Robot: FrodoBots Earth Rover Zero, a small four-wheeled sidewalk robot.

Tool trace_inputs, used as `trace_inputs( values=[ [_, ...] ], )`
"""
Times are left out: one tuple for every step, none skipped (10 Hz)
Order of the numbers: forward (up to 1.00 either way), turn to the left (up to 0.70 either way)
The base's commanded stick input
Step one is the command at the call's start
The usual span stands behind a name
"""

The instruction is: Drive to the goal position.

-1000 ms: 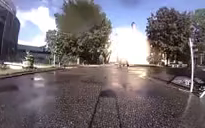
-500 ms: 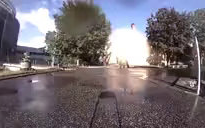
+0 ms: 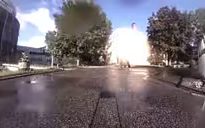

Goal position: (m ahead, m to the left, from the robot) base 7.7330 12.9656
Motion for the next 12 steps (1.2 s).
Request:
trace_inputs(
  values=[
    [0.50, 0.00],
    [0.50, 0.00],
    [0.50, 0.00],
    [0.50, 0.00],
    [0.50, 0.00],
    [0.50, 0.00],
    [0.50, 0.00],
    [0.50, 0.00],
    [0.50, 0.00],
    [0.50, 0.00],
    [0.50, 0.00],
    [0.50, 0.00]
  ],
)
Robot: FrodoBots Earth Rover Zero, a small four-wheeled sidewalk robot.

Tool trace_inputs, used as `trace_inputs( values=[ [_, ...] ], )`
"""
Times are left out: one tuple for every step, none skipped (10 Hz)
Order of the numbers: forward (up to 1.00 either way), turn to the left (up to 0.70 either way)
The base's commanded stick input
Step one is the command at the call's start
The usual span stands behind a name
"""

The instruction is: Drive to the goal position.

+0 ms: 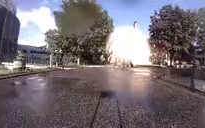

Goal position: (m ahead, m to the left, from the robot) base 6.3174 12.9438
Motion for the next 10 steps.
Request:
trace_inputs(
  values=[
    [0.50, 0.00],
    [0.50, -0.01],
    [0.50, -0.04],
    [0.50, -0.39],
    [0.50, -0.50],
    [0.50, -0.50],
    [0.50, -0.36],
    [0.50, 0.00],
    [0.50, 0.00],
    [0.50, 0.00]
  ],
)
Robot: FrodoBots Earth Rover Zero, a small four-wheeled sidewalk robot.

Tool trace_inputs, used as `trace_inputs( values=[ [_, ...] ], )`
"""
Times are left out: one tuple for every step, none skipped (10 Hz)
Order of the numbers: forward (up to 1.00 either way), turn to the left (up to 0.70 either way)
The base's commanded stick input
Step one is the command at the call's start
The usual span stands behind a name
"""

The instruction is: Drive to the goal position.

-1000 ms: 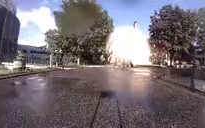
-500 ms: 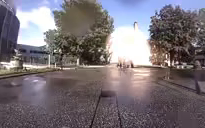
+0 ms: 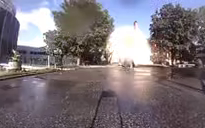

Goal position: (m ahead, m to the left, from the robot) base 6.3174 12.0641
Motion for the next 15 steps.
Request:
trace_inputs(
  values=[
    [0.50, 0.00],
    [0.50, 0.00],
    [0.50, 0.00],
    [0.50, 0.00],
    [0.50, 0.00],
    [0.50, 0.00],
    [0.50, 0.00],
    [0.50, 0.00],
    [0.50, 0.00],
    [0.50, 0.00],
    [0.50, 0.00],
    [0.50, 0.00],
    [0.50, 0.00],
    [0.50, 0.00],
    [0.50, 0.00]
  ],
)
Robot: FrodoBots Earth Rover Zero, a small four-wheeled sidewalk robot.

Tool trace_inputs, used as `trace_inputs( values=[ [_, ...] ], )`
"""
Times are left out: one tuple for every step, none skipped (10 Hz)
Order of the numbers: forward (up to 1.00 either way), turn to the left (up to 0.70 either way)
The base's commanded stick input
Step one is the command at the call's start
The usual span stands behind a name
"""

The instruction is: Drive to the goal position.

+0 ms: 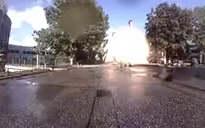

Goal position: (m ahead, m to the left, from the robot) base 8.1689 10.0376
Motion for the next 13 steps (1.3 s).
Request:
trace_inputs(
  values=[
    [0.50, 0.00],
    [0.50, 0.00],
    [0.50, 0.00],
    [0.50, 0.00],
    [0.50, 0.00],
    [0.50, 0.00],
    [0.50, 0.00],
    [0.50, 0.00],
    [0.50, 0.00],
    [0.50, 0.00],
    [0.50, 0.00],
    [0.50, 0.00],
    [0.50, 0.00]
  ],
)
